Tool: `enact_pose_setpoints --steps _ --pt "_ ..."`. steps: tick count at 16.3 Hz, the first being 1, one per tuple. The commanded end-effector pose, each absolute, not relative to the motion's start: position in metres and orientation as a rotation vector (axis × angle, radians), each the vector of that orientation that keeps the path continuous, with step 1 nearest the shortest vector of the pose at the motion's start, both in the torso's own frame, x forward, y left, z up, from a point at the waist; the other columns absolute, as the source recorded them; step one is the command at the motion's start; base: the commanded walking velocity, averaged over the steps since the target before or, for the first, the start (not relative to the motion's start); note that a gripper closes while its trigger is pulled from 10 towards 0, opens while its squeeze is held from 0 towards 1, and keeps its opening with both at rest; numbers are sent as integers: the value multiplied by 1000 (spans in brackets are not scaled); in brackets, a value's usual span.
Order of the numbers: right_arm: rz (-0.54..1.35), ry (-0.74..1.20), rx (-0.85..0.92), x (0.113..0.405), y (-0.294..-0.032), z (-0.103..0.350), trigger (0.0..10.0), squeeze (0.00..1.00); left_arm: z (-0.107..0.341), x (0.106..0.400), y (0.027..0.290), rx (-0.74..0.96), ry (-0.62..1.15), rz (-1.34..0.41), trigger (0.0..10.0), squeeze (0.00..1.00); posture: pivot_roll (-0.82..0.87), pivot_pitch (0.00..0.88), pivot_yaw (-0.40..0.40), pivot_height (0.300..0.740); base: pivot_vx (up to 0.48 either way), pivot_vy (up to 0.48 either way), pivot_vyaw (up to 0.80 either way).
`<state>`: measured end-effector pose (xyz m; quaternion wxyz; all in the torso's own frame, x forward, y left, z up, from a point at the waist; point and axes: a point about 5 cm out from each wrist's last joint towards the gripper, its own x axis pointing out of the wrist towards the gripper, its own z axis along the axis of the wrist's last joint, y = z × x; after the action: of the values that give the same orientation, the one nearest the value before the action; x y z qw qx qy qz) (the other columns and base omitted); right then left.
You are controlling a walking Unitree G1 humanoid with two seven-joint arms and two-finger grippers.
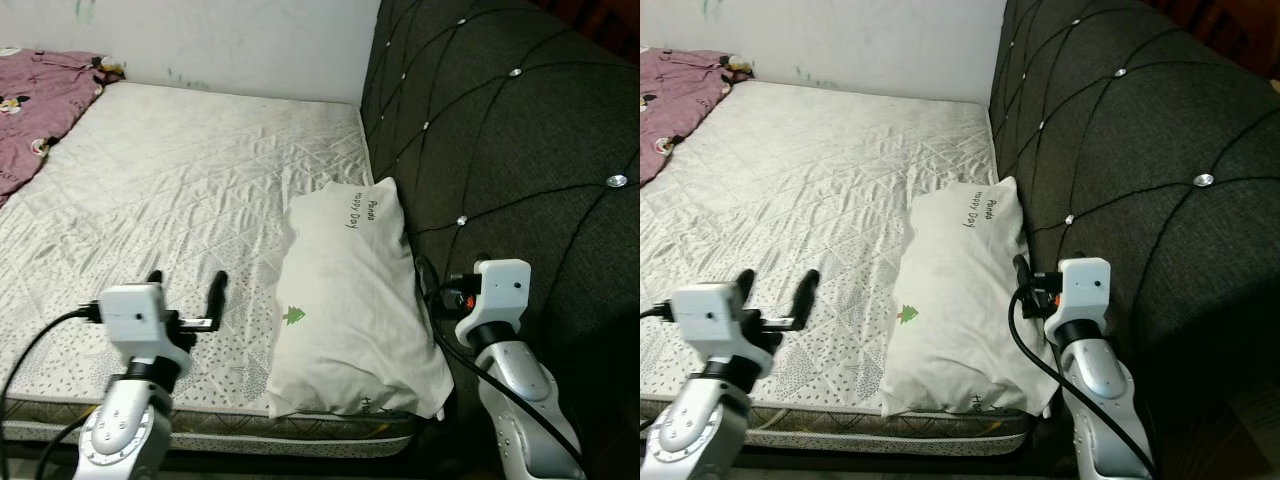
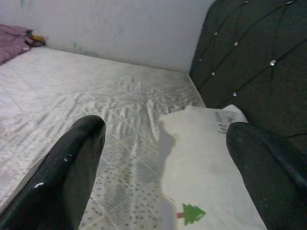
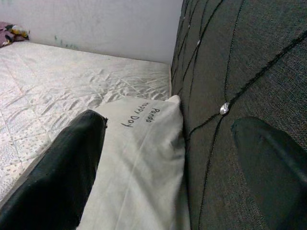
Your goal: Clean up the room
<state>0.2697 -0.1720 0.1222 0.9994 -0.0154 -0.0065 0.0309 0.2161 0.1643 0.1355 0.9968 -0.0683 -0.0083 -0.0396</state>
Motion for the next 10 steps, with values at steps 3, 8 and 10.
enact_pose_setpoints --steps 3,8,10 --pt "54 -8 -56 277 -168 126 10000 0 135 216 146 -174 -7 -144 10000 0 52 60 -75 740 0 123 0" --pt "63 -25 -92 274 -168 126 10000 0 134 214 149 -222 5 -63 10000 0 41 85 -69 740 0 458 0" --pt "33 -46 -121 275 -170 128 10000 0 136 216 148 -240 -4 -74 10000 0 36 91 -71 740 0 480 0"
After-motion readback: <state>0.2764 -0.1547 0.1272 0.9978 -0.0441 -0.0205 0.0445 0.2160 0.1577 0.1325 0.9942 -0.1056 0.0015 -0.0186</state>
